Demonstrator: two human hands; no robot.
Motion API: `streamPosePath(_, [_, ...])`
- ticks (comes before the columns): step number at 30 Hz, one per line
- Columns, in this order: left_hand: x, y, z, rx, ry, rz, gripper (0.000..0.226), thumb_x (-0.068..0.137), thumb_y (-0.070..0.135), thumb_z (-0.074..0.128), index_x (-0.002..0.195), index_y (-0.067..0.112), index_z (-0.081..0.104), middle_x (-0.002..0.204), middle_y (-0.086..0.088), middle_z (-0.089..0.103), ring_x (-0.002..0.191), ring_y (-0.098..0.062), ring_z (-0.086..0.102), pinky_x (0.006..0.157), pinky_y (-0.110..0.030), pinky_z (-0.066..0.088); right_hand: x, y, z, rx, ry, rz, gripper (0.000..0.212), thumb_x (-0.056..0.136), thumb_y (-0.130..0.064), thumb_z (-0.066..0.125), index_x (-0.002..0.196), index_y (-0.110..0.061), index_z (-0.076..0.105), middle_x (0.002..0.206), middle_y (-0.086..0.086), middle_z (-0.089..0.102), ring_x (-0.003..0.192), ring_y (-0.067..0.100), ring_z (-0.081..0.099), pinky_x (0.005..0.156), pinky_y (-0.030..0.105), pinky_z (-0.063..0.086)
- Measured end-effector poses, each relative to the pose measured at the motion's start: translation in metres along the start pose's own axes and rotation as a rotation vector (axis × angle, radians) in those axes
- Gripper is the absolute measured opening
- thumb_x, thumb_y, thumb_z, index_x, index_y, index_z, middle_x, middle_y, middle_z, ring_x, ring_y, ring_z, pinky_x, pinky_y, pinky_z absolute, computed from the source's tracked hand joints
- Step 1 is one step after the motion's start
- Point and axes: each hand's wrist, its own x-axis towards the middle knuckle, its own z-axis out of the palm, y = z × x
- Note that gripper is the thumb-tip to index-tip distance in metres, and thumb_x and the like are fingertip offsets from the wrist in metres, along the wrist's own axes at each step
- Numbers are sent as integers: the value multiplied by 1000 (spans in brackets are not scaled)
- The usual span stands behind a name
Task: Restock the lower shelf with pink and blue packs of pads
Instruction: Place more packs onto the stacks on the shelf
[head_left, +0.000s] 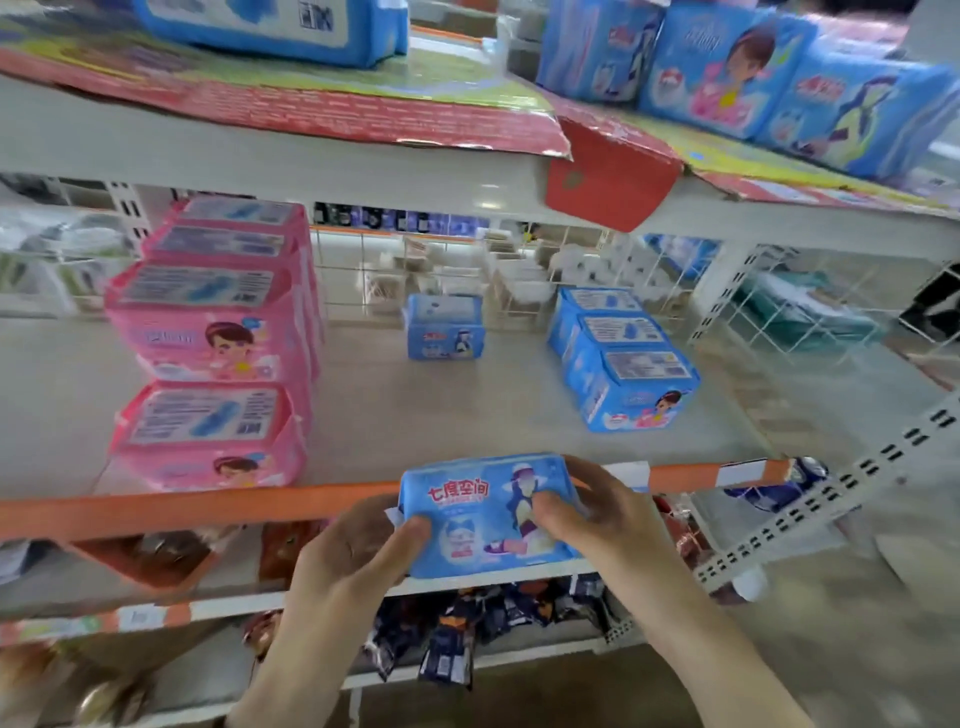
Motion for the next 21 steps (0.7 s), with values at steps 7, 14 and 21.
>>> streamPosePath(7, [19,-2,-6,-3,-28,-105,40,67,58,83,91,28,76,96,1,79,97,-20,74,99,-51,53,-6,11,10,-11,120,90,23,70,-54,62,80,-40,78,92,-7,77,89,4,71,78,21,56])
streamPosePath(14, [31,0,-14,-10,-7,-100,22,85,38,72,96,19,75,94,4,79,92,-13,75,90,-40,57,12,14,20,-2,94,104,22,86,-35,61,81,-23,79,89,-2,79,89,12,74,76,22,58])
streamPosePath(21, [58,4,-23,163,-4,48,20,95,31,63,87,20,77,68,12,73,58,-5,60,54,-15,42,56,24,25,-33,20,100,25,82,-40,62,84,-22,80,94,1,79,93,15,74,90,40,56])
